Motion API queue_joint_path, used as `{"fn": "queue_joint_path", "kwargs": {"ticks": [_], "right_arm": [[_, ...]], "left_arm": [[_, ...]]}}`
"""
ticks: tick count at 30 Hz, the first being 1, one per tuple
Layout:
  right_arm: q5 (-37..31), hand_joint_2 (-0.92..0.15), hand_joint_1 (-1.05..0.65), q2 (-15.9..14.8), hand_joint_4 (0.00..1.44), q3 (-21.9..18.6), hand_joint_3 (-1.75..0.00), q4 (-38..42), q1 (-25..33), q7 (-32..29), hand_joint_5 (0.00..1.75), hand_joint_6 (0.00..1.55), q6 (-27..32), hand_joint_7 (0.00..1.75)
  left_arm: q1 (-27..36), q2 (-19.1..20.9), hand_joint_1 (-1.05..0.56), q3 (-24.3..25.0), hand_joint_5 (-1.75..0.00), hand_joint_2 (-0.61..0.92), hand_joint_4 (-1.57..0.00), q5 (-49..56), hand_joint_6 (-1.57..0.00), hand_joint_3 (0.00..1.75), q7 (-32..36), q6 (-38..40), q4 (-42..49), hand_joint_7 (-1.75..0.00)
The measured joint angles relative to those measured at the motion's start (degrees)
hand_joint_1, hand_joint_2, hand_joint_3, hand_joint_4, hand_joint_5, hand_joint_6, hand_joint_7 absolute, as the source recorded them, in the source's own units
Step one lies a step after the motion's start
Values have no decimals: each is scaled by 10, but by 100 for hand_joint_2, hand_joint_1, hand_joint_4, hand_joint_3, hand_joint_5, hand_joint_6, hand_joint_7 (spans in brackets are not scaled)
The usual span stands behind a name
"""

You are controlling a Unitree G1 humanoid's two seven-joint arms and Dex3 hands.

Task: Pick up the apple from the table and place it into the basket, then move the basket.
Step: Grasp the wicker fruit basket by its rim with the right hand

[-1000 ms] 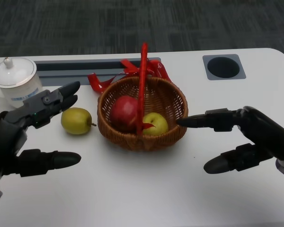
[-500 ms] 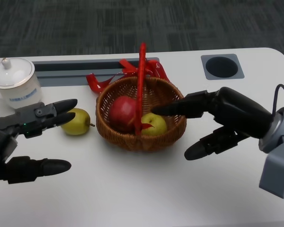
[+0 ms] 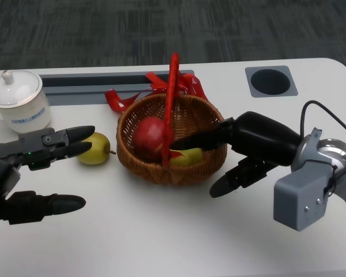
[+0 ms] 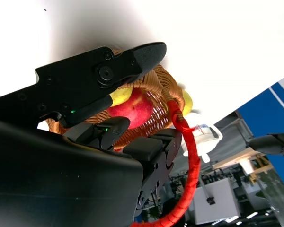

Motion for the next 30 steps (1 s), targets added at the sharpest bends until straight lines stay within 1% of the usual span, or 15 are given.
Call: {"fn": "queue_joint_path", "kwargs": {"ticks": [7,11,17,19,22,24,27,30], "right_arm": [[-49,-79,-61,7,61,51,-1,38,-20,-50,1,48,48,0],[-76,-82,-63,11,67,83,-1,45,-37,-91,3,53,73,2],[-118,-85,-56,24,89,136,-1,50,-49,-173,5,72,104,4],[-126,-86,-48,28,97,151,-1,50,-50,-200,6,80,110,5],[-128,-86,-32,32,113,164,0,52,-50,-242,8,96,110,7],[-129,-87,-26,34,121,169,0,55,-49,-272,9,104,106,7],[-129,-88,-25,35,127,176,-1,60,-49,-303,10,109,95,6],[-132,-88,-25,30,127,184,0,60,-49,-325,11,109,78,5]], "left_arm": [[1,0,-49,1,-3,73,-74,-3,-68,0,0,5,-1,-1],[2,-1,-50,1,-2,73,-74,-2,-68,0,0,5,-3,-1],[6,-6,-50,1,-2,73,-75,-2,-69,0,0,6,-7,-1],[8,-9,-50,1,-2,73,-75,-3,-69,0,0,7,-9,-1],[11,-14,-50,1,-2,72,-76,-3,-69,0,0,10,-14,-1],[13,-18,-50,1,-2,72,-76,-3,-70,0,1,11,-20,-1],[15,-21,-51,2,-2,72,-77,-2,-71,0,4,13,-26,-1],[17,-22,-50,2,-2,73,-78,-1,-71,0,6,15,-28,-1]]}}
